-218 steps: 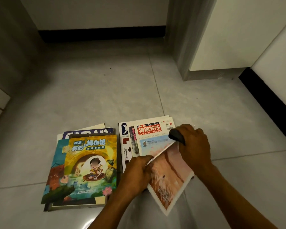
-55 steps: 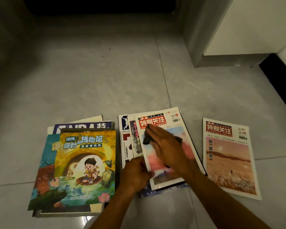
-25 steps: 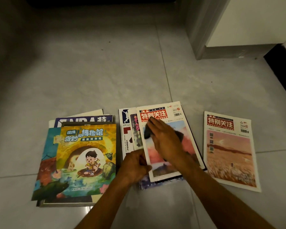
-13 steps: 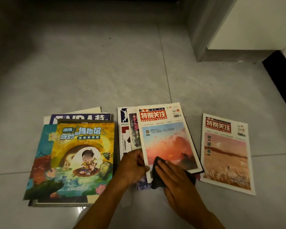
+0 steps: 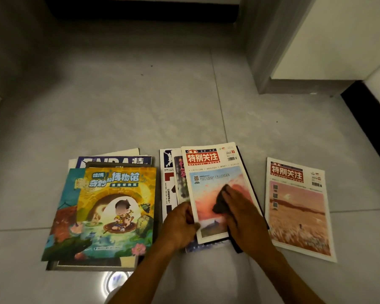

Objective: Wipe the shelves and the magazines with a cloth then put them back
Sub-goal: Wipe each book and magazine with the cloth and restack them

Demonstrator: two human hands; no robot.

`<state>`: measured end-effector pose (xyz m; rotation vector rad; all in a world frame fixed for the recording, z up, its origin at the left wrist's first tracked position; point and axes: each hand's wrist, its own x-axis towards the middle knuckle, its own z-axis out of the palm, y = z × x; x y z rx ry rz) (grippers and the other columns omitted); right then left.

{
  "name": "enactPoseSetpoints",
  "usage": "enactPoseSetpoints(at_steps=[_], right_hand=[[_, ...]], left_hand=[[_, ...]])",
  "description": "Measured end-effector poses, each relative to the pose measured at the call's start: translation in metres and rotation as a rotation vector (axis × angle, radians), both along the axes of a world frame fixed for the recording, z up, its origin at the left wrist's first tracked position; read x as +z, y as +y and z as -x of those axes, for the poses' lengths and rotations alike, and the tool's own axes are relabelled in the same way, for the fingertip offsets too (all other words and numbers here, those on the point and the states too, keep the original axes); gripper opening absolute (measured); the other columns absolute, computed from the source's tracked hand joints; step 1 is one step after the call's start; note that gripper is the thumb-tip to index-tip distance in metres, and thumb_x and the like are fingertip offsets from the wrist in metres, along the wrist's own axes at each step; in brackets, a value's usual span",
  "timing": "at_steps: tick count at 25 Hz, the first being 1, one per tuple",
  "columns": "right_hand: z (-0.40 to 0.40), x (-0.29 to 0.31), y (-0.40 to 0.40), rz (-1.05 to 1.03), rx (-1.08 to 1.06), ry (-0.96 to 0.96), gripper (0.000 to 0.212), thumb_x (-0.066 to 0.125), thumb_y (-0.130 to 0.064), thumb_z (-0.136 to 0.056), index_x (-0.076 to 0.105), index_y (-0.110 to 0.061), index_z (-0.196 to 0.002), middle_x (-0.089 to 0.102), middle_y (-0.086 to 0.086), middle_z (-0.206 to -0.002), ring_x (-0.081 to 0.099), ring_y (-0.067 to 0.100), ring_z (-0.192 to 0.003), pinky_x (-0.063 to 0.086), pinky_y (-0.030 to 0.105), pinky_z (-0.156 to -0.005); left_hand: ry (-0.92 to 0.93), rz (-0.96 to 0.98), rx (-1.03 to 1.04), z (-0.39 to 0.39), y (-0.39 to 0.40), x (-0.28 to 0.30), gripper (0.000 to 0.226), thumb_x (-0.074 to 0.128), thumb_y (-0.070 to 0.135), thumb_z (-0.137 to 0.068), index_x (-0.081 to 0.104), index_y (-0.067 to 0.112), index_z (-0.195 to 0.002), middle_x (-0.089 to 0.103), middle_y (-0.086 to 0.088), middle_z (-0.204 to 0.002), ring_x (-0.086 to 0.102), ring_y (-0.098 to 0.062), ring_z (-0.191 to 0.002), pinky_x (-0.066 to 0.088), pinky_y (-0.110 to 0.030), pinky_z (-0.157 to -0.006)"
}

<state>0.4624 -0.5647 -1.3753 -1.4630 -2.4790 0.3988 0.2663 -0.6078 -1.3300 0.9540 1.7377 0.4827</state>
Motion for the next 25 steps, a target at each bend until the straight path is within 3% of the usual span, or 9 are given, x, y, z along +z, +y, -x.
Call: enactPoseSetpoints(at_steps=[3,5,7,8,11,14,18,21,25], right_hand=[[-0.009,0.011,0.014,0.130,-0.255,0.024,0.044,0.052,-0.018,-0.093,0.048,-0.015,-0.137,0.053,0.008,-0.137,0.050,0.034,-0.124,0.047,0.047,-0.099],[0.009,0.031,0.006,0.123,-0.277,0.263,0.032,0.051,-0.013,-0.095,0.052,-0.027,-0.124,0.057,-0.003,-0.128,0.054,0.026,-0.118,0.048,0.040,-0.097],[0.025,0.060,0.000,0.070,-0.340,0.555,0.032,0.046,-0.022,-0.099,0.051,-0.025,-0.131,0.053,-0.005,-0.135,0.048,0.018,-0.125,0.042,0.033,-0.105],[0.031,0.075,-0.001,-0.030,-0.314,0.570,0.039,0.045,-0.024,-0.098,0.047,-0.020,-0.137,0.049,-0.001,-0.141,0.044,0.017,-0.130,0.037,0.028,-0.109],[0.038,0.113,0.003,-0.435,0.074,0.232,0.053,0.062,-0.020,-0.086,0.045,-0.011,-0.135,0.049,0.009,-0.139,0.045,0.026,-0.125,0.039,0.032,-0.103],[0.032,0.137,0.024,-0.271,0.043,-0.055,0.058,0.082,-0.014,-0.067,0.058,-0.016,-0.120,0.065,0.004,-0.117,0.052,0.025,-0.107,0.048,0.034,-0.085],[0.014,0.140,0.030,0.037,0.028,0.027,0.039,0.067,-0.004,-0.079,0.060,-0.019,-0.115,0.063,0.002,-0.111,0.045,0.024,-0.109,0.041,0.035,-0.086],[0.013,0.151,0.015,0.029,-0.041,0.130,0.040,0.067,-0.008,-0.078,0.062,-0.017,-0.116,0.063,0.003,-0.110,0.046,0.024,-0.108,0.043,0.037,-0.090],[0.061,0.166,-0.024,-0.117,-0.003,0.234,0.053,0.059,-0.019,-0.070,0.057,-0.015,-0.123,0.063,0.004,-0.114,0.051,0.027,-0.110,0.044,0.038,-0.091]], left_hand=[[0.011,-0.076,0.055,-0.010,-0.010,0.010,0.035,0.067,0.017,-0.086,0.051,0.032,-0.113,0.064,0.013,-0.105,0.063,-0.009,-0.095,0.056,-0.030,-0.084],[0.086,-0.242,0.115,-0.015,-0.016,0.025,0.028,0.061,0.019,-0.090,0.050,0.027,-0.115,0.067,0.008,-0.104,0.064,-0.007,-0.086,0.058,-0.027,-0.076],[0.205,-0.453,0.146,-0.012,-0.013,0.045,0.020,0.053,0.020,-0.093,0.052,0.029,-0.111,0.068,0.006,-0.091,0.064,-0.005,-0.074,0.058,-0.026,-0.066],[0.240,-0.532,0.134,-0.008,-0.009,0.054,0.020,0.052,0.020,-0.094,0.055,0.030,-0.111,0.069,0.006,-0.090,0.065,-0.006,-0.074,0.057,-0.026,-0.066],[0.288,-0.710,0.049,-0.002,-0.003,0.072,0.026,0.056,0.018,-0.094,0.065,0.025,-0.117,0.071,0.005,-0.101,0.066,-0.007,-0.086,0.055,-0.022,-0.077],[0.281,-0.777,0.051,-0.010,-0.003,0.088,0.023,0.065,0.018,-0.089,0.070,0.028,-0.109,0.071,0.011,-0.102,0.063,0.002,-0.090,0.050,-0.012,-0.081],[-0.038,-0.657,0.136,-0.010,0.003,0.099,0.029,0.074,0.015,-0.081,0.066,0.040,-0.094,0.066,0.029,-0.091,0.063,0.009,-0.090,0.047,-0.004,-0.076],[-0.022,-0.576,0.034,-0.008,-0.006,0.090,0.028,0.065,0.024,-0.088,0.061,0.052,-0.090,0.063,0.033,-0.090,0.061,0.010,-0.092,0.046,-0.005,-0.076],[-0.045,-0.693,0.041,-0.002,-0.010,0.078,0.023,0.058,0.011,-0.090,0.071,0.029,-0.087,0.071,0.014,-0.081,0.067,-0.007,-0.077,0.052,-0.023,-0.070]])
